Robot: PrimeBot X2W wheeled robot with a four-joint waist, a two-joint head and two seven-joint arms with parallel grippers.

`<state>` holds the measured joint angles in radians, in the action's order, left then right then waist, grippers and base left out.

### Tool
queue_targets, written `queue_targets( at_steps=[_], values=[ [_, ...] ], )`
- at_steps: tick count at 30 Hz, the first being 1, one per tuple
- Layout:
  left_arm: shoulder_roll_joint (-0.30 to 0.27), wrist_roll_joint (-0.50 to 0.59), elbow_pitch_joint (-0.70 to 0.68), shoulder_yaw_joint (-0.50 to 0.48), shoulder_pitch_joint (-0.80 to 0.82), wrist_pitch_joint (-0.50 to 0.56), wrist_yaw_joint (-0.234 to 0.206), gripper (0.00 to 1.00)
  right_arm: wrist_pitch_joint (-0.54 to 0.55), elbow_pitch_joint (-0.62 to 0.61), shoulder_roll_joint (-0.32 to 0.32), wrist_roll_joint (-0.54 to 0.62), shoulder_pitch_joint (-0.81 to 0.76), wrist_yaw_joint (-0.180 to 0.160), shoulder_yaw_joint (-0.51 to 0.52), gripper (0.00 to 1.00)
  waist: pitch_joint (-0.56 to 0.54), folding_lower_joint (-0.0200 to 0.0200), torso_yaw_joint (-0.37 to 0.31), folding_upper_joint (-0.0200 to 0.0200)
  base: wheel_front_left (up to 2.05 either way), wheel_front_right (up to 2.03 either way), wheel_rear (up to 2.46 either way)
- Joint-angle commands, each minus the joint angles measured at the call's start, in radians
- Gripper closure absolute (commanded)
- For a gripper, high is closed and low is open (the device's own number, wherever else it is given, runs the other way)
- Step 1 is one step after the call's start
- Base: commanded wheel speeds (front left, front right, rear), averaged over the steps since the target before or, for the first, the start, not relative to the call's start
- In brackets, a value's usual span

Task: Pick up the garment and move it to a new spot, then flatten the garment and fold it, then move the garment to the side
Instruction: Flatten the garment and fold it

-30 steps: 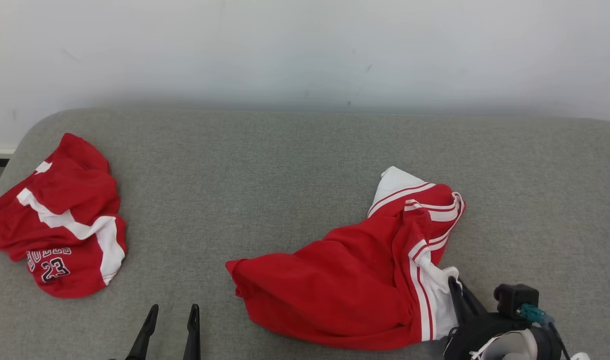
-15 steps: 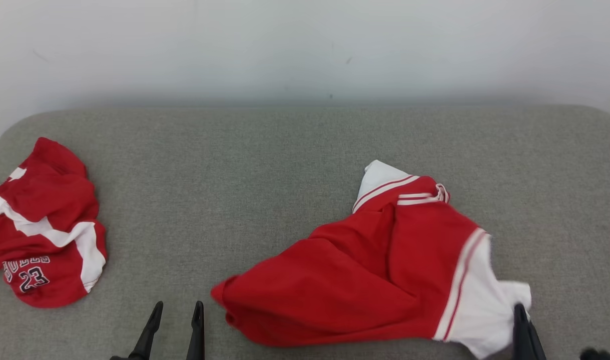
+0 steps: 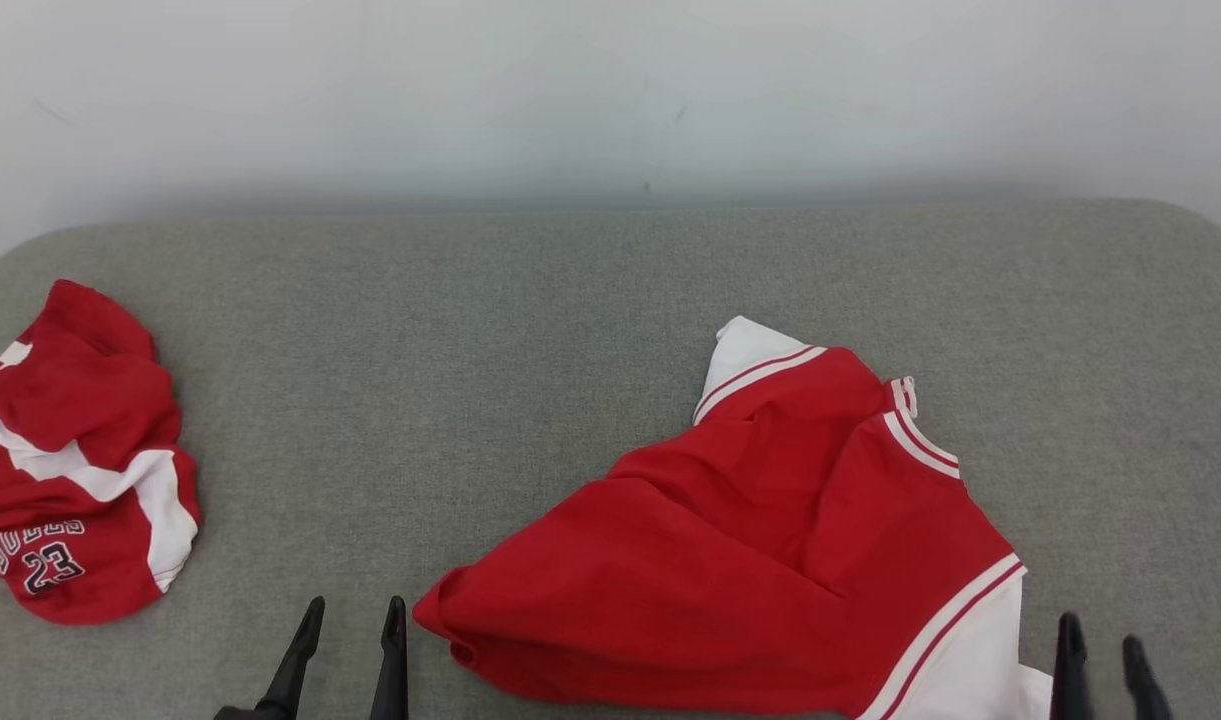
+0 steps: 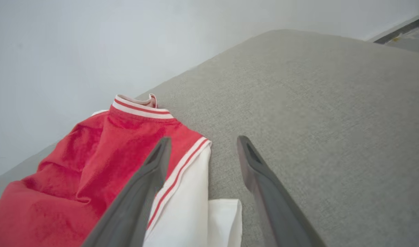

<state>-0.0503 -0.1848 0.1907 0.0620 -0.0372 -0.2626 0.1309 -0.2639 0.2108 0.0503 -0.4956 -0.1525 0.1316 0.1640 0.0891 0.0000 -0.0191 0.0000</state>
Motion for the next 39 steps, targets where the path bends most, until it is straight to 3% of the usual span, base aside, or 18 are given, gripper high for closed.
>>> queue_targets(
  at_steps=[1, 6, 12, 20, 25, 31, 39],
  values=[
    [0.000, -0.001, -0.001, 0.000, -0.004, -0.003, -0.002, 0.00, -0.001, -0.034, 0.000, 0.039, -0.005, -0.001, 0.013, 0.00, -0.010, 0.0000, 0.010, 0.0000, 0.00, 0.00, 0.00],
    [0.000, -0.002, -0.009, -0.007, -0.020, -0.003, -0.002, 0.00, 0.000, -0.074, 0.000, 0.147, 0.033, -0.002, -0.030, 0.00, -0.023, 0.0000, 0.019, 0.0000, 0.00, 0.00, 0.00],
    [0.000, 0.004, -0.010, -0.011, -0.022, -0.003, -0.002, 0.00, 0.000, -0.008, 0.015, 0.196, 0.168, -0.002, -0.095, 0.00, -0.026, 0.0000, 0.029, 0.0000, 0.00, 0.00, 0.00],
    [0.000, 0.005, -0.007, 0.000, 0.010, -0.003, -0.002, 0.00, 0.045, 0.287, 0.093, 0.255, 0.517, -0.001, -0.226, 0.00, -0.003, 0.0000, 0.067, 0.0000, 0.00, 0.00, 0.00],
    [0.000, -0.001, -0.002, 0.019, 0.033, -0.003, -0.002, 0.00, 0.089, 0.513, 0.126, 0.273, 0.725, -0.001, -0.252, 0.00, 0.024, 0.0000, 0.119, 0.0000, 0.00, 0.00, 0.00],
    [0.000, -0.020, 0.003, 0.043, 0.058, -0.003, -0.003, 0.00, 0.168, 0.765, 0.155, 0.306, 0.880, -0.001, -0.262, 0.00, 0.057, 0.0000, 0.173, 0.0000, 0.00, 0.00, 0.00],
    [0.000, -0.027, 0.001, 0.065, 0.080, -0.003, -0.007, 0.00, 0.317, 1.007, 0.155, 0.358, 1.013, -0.001, -0.256, 0.00, 0.092, 0.0000, 0.207, 0.0000, 0.00, 0.00, 0.00]
  ],
)
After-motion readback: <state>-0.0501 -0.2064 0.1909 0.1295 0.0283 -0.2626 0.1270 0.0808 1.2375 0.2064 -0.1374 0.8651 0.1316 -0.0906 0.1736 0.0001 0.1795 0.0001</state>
